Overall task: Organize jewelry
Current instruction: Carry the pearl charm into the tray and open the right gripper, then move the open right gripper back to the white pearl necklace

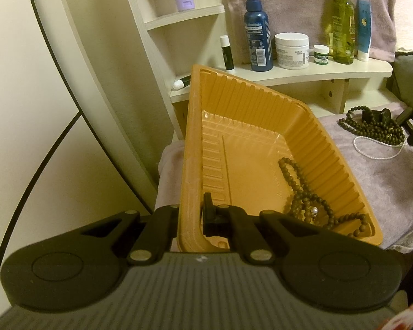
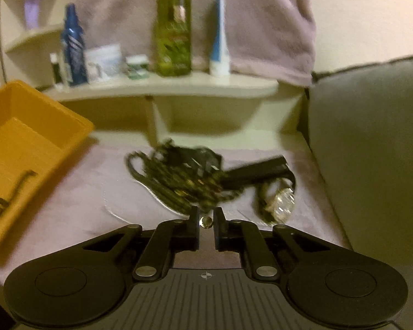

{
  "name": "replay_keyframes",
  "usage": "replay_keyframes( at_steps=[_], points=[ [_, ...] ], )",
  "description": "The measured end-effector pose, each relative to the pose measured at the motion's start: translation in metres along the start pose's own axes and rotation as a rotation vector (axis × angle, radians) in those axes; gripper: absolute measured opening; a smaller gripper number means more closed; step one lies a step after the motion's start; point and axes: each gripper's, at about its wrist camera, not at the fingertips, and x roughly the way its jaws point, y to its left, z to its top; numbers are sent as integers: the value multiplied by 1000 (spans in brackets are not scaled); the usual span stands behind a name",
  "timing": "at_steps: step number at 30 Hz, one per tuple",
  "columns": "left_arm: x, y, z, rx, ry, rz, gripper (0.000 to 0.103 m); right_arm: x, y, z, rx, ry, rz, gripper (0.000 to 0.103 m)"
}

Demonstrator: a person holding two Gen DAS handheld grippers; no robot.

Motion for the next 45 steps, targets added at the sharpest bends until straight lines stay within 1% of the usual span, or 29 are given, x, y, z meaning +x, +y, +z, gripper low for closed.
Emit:
replay_keyframes(
  at_steps=[4,7,10,13,17,20,23,25,27,28,29,30,31,37,43,45],
  points=[
    [-1,-1,-1,1,-3,-1,3,-15,27,16,-4,-40,109,10],
    [-2,0,-1,-2,-5,-2,3,-24,54,28,-28,-64,200,10],
    [-3,0,-1,-1,-7,-3,3,-28,81,36,-63,-71,281,10],
    [-3,0,-1,-4,-8,-5,3,-27,106,37,-104,-63,345,10],
    [-3,1,-1,-4,-10,-7,3,-25,135,33,-150,-39,413,10],
    [-3,1,-1,-4,-11,-8,3,-20,148,25,-174,-14,444,10],
    [-4,1,-1,-5,-12,-9,3,-14,154,19,-167,9,464,10],
    [-4,1,-1,-6,-12,-9,3,-12,154,18,-155,8,466,10],
    [-4,1,-1,-6,-12,-9,3,-11,153,18,-150,16,492,14],
    [-4,1,-1,-6,-12,-9,3,-13,152,18,-150,7,492,24],
    [-4,1,-1,-7,-12,-10,3,-15,150,17,-148,-5,488,38],
    [-4,1,-1,-8,-12,-11,3,-18,149,17,-143,-14,482,44],
    [-4,1,-1,-8,-12,-10,3,-19,146,16,-133,-19,477,48],
    [-4,2,-1,-7,-13,-11,3,-26,124,13,-77,-20,414,48],
    [-4,1,0,-5,-13,-9,3,-26,82,3,-21,0,289,48],
    [-4,1,0,-5,-13,-9,3,-23,69,0,-20,9,251,48]
  ],
)
